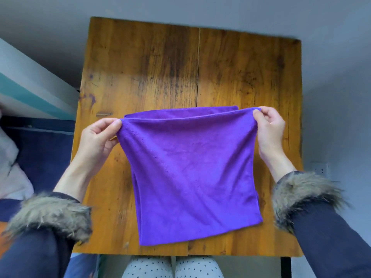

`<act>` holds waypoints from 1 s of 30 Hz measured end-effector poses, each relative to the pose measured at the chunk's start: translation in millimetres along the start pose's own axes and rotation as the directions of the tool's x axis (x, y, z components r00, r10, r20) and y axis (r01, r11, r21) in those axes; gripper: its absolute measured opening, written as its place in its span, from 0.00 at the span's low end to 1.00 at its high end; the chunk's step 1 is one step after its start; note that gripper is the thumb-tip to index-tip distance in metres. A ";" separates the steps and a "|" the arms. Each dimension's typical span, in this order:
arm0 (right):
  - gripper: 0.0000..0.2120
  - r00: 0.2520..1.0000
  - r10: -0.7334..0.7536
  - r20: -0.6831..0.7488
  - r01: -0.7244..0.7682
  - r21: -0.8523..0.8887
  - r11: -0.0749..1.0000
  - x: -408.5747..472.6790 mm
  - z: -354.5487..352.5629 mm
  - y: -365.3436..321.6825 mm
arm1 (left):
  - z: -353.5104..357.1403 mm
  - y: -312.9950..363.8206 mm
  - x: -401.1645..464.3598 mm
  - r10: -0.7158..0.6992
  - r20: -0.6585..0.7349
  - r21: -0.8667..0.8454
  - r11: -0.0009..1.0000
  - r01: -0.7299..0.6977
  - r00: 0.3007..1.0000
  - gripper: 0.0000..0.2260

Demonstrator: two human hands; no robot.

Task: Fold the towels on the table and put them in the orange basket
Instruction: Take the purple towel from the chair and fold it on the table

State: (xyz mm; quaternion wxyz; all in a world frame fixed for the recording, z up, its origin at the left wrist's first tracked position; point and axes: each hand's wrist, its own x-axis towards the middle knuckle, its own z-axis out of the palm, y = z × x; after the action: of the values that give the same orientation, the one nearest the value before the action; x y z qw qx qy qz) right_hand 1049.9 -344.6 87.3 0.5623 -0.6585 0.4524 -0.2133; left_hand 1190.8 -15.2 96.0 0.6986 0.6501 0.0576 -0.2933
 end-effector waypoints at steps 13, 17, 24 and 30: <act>0.08 0.991 0.064 0.120 0.010 -0.533 0.846 54.0 39.0 35.0 | 4.0 -32.3 79.0 0.240 -0.085 0.859 0.509 -0.051 0.967 0.07; 0.06 0.971 0.015 0.237 0.142 -0.627 0.766 60.5 40.3 32.5 | 7.0 -33.3 84.8 0.213 -0.030 0.897 0.437 -0.068 0.977 0.05; 0.04 0.912 0.132 0.387 0.214 -0.726 0.654 68.0 37.2 27.1 | 6.3 -30.7 88.0 0.153 0.012 0.919 0.387 -0.071 0.988 0.04; 0.09 0.922 0.204 0.329 0.080 -0.678 0.731 59.5 28.3 12.2 | 2.6 -16.7 78.3 0.104 -0.039 0.874 0.485 -0.016 0.994 0.03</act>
State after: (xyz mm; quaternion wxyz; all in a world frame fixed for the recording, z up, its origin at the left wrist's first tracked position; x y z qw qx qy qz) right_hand 1097.6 -378.3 54.5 0.3665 -0.8305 0.4025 0.1185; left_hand 1246.2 -43.6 45.6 0.2799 0.9278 -0.0914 -0.2289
